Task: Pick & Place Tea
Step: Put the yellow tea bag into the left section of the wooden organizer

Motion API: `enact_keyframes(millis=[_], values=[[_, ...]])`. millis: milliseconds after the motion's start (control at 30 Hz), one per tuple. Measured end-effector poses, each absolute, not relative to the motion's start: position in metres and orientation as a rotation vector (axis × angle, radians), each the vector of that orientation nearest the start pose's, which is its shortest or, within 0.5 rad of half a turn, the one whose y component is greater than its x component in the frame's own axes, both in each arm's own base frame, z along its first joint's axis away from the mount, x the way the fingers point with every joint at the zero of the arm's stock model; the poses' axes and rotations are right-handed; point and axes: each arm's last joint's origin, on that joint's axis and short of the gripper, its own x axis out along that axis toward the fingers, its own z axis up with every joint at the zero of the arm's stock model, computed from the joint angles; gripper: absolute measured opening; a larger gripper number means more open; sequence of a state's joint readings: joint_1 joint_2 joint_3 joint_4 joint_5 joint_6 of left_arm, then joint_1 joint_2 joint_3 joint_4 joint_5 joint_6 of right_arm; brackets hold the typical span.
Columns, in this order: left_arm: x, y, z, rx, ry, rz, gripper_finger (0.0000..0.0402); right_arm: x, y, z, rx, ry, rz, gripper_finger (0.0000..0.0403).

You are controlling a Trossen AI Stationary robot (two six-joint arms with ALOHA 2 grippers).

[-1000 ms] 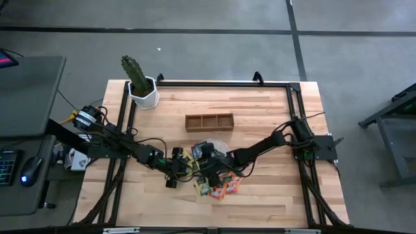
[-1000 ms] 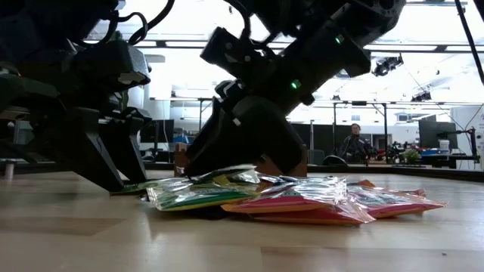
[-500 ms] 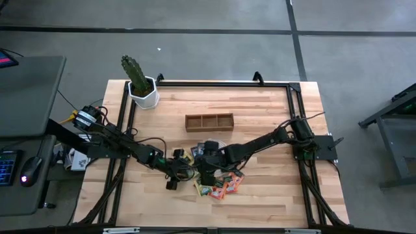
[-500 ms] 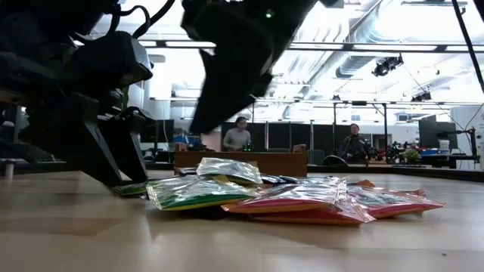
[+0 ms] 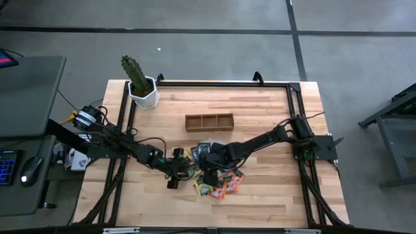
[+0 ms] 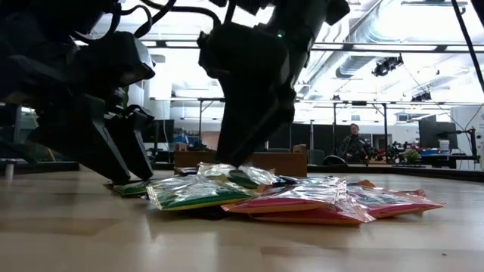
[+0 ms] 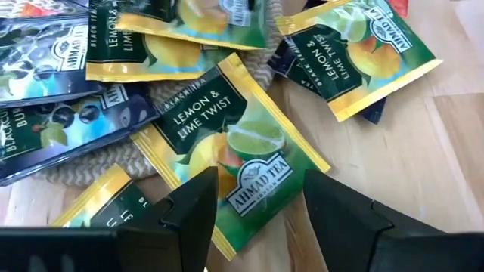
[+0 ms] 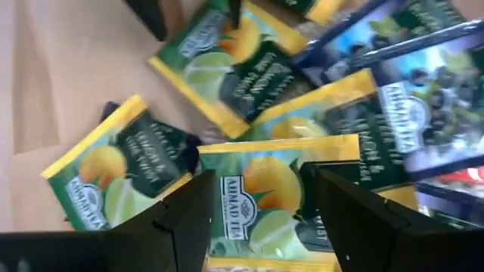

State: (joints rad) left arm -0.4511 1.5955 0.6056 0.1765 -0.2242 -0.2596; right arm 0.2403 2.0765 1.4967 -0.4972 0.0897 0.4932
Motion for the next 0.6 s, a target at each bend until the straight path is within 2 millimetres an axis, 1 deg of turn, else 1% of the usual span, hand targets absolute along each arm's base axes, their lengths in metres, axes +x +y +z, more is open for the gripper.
enact_keyframes(millis=[133,233,333,467,600], values=[[0.253,-0.116,0.127,0.007,0.779,-0.119,0.0192,0.418,0.090,0.184,0.278,1.026,-0.137,0.0220],[0.255,-0.117,0.129,-0.007,0.743,-0.122,0.0192,0.413,0.081,0.192,0.271,1.047,-0.153,0.0220],[0.260,-0.118,0.135,-0.029,0.662,-0.114,0.0192,0.411,0.075,0.193,0.278,1.081,-0.129,0.0220],[0.266,-0.121,0.145,-0.059,0.546,-0.108,0.0192,0.410,0.071,0.187,0.304,1.116,-0.051,0.0220],[0.269,-0.114,0.146,-0.075,0.540,-0.066,0.0192,0.406,0.068,0.180,0.287,1.138,-0.045,0.0220]])
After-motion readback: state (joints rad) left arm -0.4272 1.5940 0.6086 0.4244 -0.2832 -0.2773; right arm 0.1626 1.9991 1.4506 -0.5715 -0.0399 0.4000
